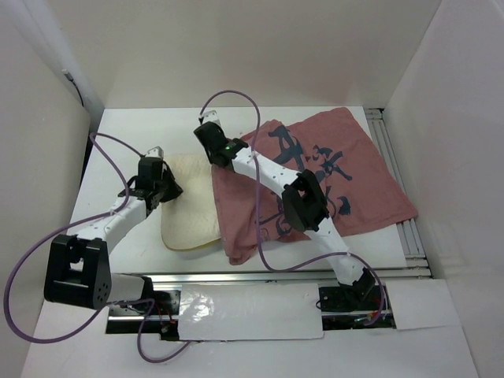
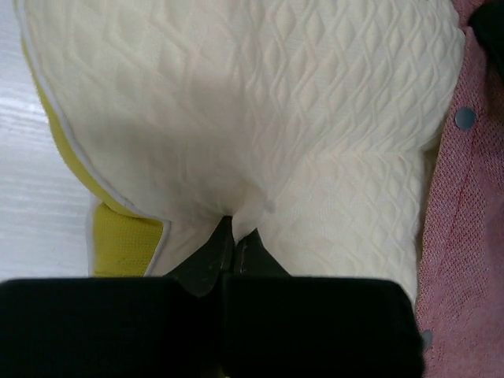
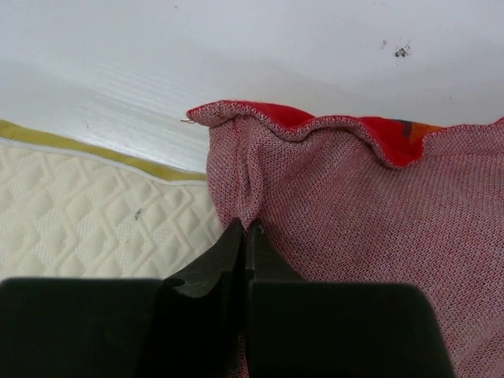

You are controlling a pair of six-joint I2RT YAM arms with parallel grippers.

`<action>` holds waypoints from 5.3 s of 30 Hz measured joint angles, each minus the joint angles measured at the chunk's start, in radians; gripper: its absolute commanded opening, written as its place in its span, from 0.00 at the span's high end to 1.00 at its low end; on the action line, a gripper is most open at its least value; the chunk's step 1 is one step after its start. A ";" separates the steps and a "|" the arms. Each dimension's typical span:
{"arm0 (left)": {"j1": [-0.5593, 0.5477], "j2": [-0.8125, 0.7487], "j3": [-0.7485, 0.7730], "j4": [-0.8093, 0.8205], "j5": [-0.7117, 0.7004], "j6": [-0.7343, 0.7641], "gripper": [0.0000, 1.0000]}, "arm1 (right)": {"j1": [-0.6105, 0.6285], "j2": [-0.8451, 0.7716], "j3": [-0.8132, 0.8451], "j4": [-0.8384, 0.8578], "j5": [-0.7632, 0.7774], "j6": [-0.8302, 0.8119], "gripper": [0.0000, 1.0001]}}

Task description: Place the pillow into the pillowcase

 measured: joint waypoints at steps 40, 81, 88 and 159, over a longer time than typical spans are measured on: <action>-0.096 -0.081 -0.417 1.150 0.634 0.146 0.93 | 0.003 -0.455 -0.195 -0.041 -0.803 0.100 1.00; -0.610 -0.373 -0.380 0.159 0.063 -0.016 0.70 | 0.060 -1.223 -1.310 -0.136 -0.407 0.201 0.00; -0.515 0.069 -0.011 0.071 -0.149 -0.120 0.88 | 0.053 -1.158 -1.315 -0.095 -0.380 0.222 0.00; -0.426 0.039 0.048 0.463 0.364 0.035 1.00 | 0.078 -1.065 -1.159 0.303 -0.806 0.073 1.00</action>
